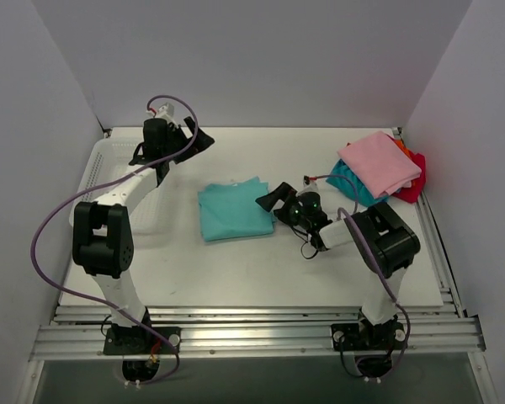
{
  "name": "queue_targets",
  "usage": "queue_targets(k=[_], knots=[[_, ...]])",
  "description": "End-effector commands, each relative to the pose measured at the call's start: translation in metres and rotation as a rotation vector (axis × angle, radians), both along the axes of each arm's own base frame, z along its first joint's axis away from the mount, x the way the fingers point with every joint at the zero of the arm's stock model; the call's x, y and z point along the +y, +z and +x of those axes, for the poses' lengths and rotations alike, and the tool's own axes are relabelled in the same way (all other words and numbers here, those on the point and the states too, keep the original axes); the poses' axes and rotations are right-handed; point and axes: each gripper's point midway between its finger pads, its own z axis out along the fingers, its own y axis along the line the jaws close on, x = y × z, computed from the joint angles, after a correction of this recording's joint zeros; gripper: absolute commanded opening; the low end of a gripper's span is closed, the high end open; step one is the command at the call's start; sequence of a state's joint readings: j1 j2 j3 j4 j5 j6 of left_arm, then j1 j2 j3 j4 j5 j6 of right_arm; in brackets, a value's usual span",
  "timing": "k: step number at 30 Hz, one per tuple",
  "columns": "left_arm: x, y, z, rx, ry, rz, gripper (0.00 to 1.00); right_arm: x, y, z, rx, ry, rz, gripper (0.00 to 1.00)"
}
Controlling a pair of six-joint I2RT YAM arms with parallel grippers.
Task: Fold and stack the t-shirts
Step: Fold the tshirt, then neatly place the folded tshirt to the corner
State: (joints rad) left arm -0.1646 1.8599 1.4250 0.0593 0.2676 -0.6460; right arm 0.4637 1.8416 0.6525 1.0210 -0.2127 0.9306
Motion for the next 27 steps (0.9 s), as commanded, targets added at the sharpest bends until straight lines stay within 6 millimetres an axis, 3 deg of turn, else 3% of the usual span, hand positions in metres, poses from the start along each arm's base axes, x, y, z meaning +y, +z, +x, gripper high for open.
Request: queue_targets(k=[1,2,4,8,15,18,19,20,22,25,27], knots=[[-0.005,0.011,0.004,-0.057,-0.025,-0.008,0.99,0.022,-0.019,-0.007,0.039,0.089,0.157,1.00],[-0.005,0.012,0.004,-0.058,-0.025,-0.008,0.99,0.026,-0.012,-0.004,0.005,0.102,0.198,1.00],[-0.005,0.013,0.003,-0.061,-0.026,-0.007,0.99,0.030,-0.024,-0.007,0.038,0.116,0.223,1.00],[-0.003,0.013,0.002,-0.062,-0.019,-0.004,0.99,0.033,-0.026,-0.006,0.045,0.127,0.226,1.00],[-0.002,0.014,0.003,-0.062,-0.019,-0.008,1.00,0.040,-0.019,-0.008,0.057,0.150,0.182,0.98],[-0.003,0.015,0.002,-0.065,-0.021,-0.012,1.00,0.046,-0.019,-0.006,0.062,0.155,0.073,0.96],[-0.002,0.015,0.002,-0.064,-0.021,-0.018,1.00,0.049,-0.027,-0.018,0.115,0.166,-0.003,0.96],[-0.002,0.014,0.001,-0.062,-0.025,-0.019,1.00,0.050,-0.019,-0.005,0.082,0.128,-0.060,0.96],[-0.002,0.014,0.002,-0.064,-0.023,-0.026,1.00,0.051,-0.021,-0.012,0.093,0.138,-0.172,0.96],[0.000,0.009,0.001,-0.059,-0.024,-0.039,1.00,0.051,-0.015,-0.006,0.084,0.121,-0.217,0.90],[0.002,0.006,0.001,-0.058,-0.025,-0.045,1.00,0.051,-0.016,-0.004,0.087,0.120,-0.227,0.74]])
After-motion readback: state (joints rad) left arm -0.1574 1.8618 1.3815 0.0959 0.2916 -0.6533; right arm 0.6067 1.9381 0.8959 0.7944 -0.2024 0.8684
